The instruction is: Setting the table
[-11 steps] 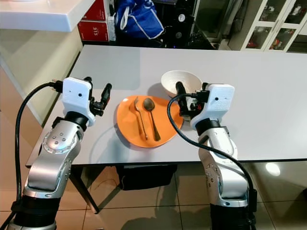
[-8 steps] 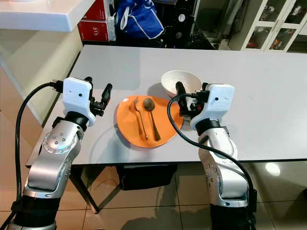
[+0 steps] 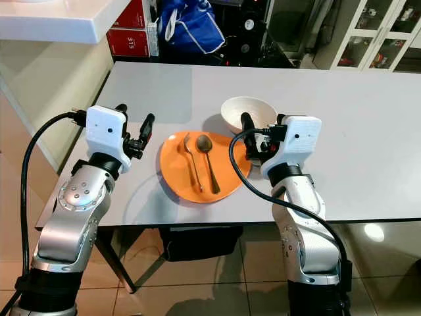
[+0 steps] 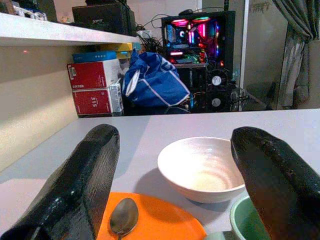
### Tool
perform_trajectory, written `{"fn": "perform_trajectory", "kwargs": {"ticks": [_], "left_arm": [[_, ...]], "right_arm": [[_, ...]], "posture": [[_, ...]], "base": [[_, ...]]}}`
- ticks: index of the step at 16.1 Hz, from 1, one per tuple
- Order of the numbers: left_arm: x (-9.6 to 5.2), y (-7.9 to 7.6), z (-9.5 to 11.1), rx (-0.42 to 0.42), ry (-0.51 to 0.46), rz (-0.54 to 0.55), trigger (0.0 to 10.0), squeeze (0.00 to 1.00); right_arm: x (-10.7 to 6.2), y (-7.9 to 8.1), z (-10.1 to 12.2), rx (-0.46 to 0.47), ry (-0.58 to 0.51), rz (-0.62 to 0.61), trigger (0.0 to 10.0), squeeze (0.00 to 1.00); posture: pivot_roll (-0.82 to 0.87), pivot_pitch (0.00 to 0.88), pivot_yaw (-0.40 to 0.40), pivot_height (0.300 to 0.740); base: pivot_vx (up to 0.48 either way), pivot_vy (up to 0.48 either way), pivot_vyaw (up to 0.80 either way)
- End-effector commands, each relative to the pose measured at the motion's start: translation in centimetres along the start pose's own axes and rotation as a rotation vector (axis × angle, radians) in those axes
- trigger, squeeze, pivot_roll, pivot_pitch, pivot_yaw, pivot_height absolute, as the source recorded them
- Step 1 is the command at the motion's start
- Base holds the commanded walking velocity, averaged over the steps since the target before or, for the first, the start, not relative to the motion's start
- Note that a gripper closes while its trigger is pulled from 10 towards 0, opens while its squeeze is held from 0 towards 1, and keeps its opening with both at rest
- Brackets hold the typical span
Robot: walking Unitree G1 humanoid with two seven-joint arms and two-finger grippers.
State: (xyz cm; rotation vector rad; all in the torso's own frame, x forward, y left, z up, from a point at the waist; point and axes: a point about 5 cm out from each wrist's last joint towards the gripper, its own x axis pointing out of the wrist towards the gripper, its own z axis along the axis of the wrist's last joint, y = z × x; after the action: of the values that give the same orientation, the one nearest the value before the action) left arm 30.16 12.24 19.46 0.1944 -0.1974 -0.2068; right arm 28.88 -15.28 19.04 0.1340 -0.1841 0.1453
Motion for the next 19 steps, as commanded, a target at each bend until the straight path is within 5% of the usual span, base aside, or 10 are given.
{"fn": "perform_trajectory", "kwargs": {"ticks": [1, 19], "left_arm": [[0.11, -0.23, 0.20, 0.000, -0.012, -0.013, 10.0, 0.00], [0.50, 0.36, 0.42, 0.026, -0.017, -0.006, 10.0, 0.00]], "right_arm": [[-0.02, -0.08, -0.21, -0.003, 0.006, -0.002, 10.0, 0.00], [0.48, 0.51, -0.17, -0.038, -0.021, 0.023, 10.0, 0.00]], "posture": [[-0.02, 0.000, -0.028, 0.740], [0.01, 0.000, -0.024, 0.740]], "base": [[0.000, 0.000, 0.00], [0.000, 0.000, 0.00]]}}
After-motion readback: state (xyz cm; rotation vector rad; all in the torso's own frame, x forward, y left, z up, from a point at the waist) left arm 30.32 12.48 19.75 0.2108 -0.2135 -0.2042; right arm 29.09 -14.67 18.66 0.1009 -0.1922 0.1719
